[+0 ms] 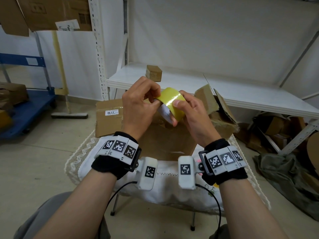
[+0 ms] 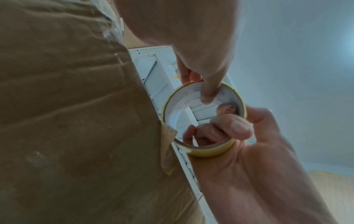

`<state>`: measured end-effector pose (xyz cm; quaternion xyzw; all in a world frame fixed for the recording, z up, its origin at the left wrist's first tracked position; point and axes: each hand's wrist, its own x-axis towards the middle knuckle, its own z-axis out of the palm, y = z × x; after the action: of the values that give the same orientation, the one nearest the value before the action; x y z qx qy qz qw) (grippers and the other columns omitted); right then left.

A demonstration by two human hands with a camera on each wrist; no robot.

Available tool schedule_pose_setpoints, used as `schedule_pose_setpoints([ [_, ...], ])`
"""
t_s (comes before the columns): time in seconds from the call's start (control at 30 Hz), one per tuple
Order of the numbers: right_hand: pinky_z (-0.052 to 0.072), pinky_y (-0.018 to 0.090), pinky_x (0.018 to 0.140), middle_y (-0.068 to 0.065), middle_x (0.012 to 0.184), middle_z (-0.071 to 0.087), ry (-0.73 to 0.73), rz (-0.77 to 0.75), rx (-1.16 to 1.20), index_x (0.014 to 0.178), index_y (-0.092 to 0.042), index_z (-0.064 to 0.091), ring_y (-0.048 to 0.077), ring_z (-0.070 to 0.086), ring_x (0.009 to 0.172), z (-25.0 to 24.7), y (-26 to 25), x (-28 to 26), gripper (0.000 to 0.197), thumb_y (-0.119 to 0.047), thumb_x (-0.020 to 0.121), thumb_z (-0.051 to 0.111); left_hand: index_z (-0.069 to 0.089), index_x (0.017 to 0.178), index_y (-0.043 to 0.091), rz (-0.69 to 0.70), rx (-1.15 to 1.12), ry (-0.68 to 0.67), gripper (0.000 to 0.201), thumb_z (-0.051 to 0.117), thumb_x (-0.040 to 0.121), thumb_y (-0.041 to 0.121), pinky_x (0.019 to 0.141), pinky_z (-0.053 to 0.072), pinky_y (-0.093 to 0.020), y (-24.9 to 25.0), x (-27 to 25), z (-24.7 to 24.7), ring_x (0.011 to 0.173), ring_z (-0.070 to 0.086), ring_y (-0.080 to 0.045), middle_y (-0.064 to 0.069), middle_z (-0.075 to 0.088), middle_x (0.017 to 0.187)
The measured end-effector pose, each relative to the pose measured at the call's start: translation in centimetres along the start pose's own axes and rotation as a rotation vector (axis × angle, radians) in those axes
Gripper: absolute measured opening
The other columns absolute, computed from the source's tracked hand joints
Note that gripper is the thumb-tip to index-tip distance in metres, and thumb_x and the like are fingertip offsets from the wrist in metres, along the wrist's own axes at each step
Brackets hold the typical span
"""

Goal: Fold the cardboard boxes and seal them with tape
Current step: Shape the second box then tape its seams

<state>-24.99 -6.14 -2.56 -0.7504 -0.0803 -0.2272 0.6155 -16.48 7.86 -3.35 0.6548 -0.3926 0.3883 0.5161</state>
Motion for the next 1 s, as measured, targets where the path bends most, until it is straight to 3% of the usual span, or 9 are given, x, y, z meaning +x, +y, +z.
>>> schedule_pose_setpoints([
  [0.13,0.042,0.04,0.076,0.001,0.075,0.058,-0.004,-0.001,-0.004,0.088,-0.022,0.065,0.018,0.052,0.066,0.04,-0.05,0.01,0.011,-0.023,0.092,0.055,0.057,0.068,0.005,-0.012,-0.005,0.005,0.022,0.073,0.072,-0.01,0.055,0.046,-0.036,-0.34,-0.09,0.09,0.066,0.051,-0.018,-0.007,0.057,0.076],
  [0.2,0.045,0.033,0.071,0.0,0.072,0.058,-0.014,-0.012,0.022,0.086,-0.022,0.065,0.019,0.052,0.061,0.13,-0.31,-0.09,0.015,-0.017,0.094,0.053,0.056,0.067,0.004,-0.016,-0.011,0.019,0.022,0.071,0.072,-0.011,0.056,0.045,-0.038,-0.21,-0.12,0.14,0.067,0.05,-0.019,-0.009,0.056,0.076],
  [0.27,0.046,0.028,0.068,-0.003,0.076,0.059,-0.006,-0.017,0.053,0.086,-0.026,0.067,0.022,0.051,0.067,0.08,-0.4,-0.16,0.023,-0.013,0.098,0.052,0.067,0.082,0.005,-0.021,-0.041,-0.005,0.015,0.075,0.076,-0.006,0.061,0.052,-0.034,-0.13,-0.07,0.04,0.073,0.057,-0.017,-0.008,0.061,0.083],
  [0.33,0.046,0.03,0.07,-0.004,0.08,0.06,0.015,-0.021,0.07,0.086,-0.028,0.069,0.024,0.052,0.075,-0.09,-0.39,-0.16,0.027,-0.012,0.099,0.052,0.076,0.099,0.006,-0.005,-0.072,-0.025,0.021,0.078,0.08,0.0,0.068,0.058,-0.031,-0.22,0.07,-0.14,0.082,0.063,-0.017,-0.009,0.066,0.092],
  [0.43,0.042,0.035,0.074,-0.004,0.084,0.06,0.047,-0.019,0.065,0.085,-0.031,0.07,0.022,0.051,0.084,-0.25,-0.02,-0.01,0.015,-0.024,0.09,0.058,0.078,0.102,0.007,0.019,-0.114,-0.035,0.021,0.079,0.081,0.005,0.073,0.06,-0.036,-0.45,0.26,-0.44,0.087,0.067,-0.02,-0.008,0.069,0.095],
  [0.6,0.046,0.027,0.062,0.003,0.083,0.059,0.091,0.005,0.215,0.094,-0.016,0.068,0.014,0.055,0.064,-0.79,0.09,0.1,0.017,-0.027,0.082,0.062,0.076,0.107,0.006,-0.061,-0.214,-0.063,0.022,0.078,0.085,0.011,0.078,0.06,-0.023,-0.35,0.27,-0.68,0.095,0.07,-0.011,-0.005,0.072,0.102],
  [0.73,0.047,0.039,0.076,0.007,0.083,0.062,0.068,-0.005,0.205,0.099,-0.013,0.068,0.01,0.057,0.06,-0.63,-0.12,-0.03,0.02,-0.029,0.089,0.062,0.078,0.102,0.008,-0.074,-0.169,-0.021,0.018,0.078,0.084,0.011,0.074,0.059,-0.02,-0.57,0.15,-0.55,0.09,0.07,-0.008,-0.004,0.074,0.097],
  [0.87,0.052,0.027,0.07,0.006,0.067,0.065,0.03,0.011,0.118,0.099,-0.015,0.067,0.016,0.059,0.056,-0.23,-0.59,-0.15,0.026,-0.039,0.096,0.057,0.078,0.099,0.005,0.004,-0.124,0.024,0.015,0.079,0.083,0.007,0.075,0.057,-0.018,-0.22,-0.17,-0.27,0.086,0.069,-0.012,-0.008,0.072,0.092],
  [1.0,0.051,0.034,0.078,-0.005,0.072,0.067,0.015,0.01,0.1,0.109,-0.012,0.067,0.012,0.061,0.063,-0.31,-0.74,-0.19,0.018,-0.023,0.098,0.058,0.078,0.093,0.005,-0.009,-0.099,0.049,0.011,0.08,0.083,0.009,0.076,0.057,-0.019,-0.18,-0.24,-0.25,0.085,0.069,-0.011,-0.008,0.072,0.091],
])
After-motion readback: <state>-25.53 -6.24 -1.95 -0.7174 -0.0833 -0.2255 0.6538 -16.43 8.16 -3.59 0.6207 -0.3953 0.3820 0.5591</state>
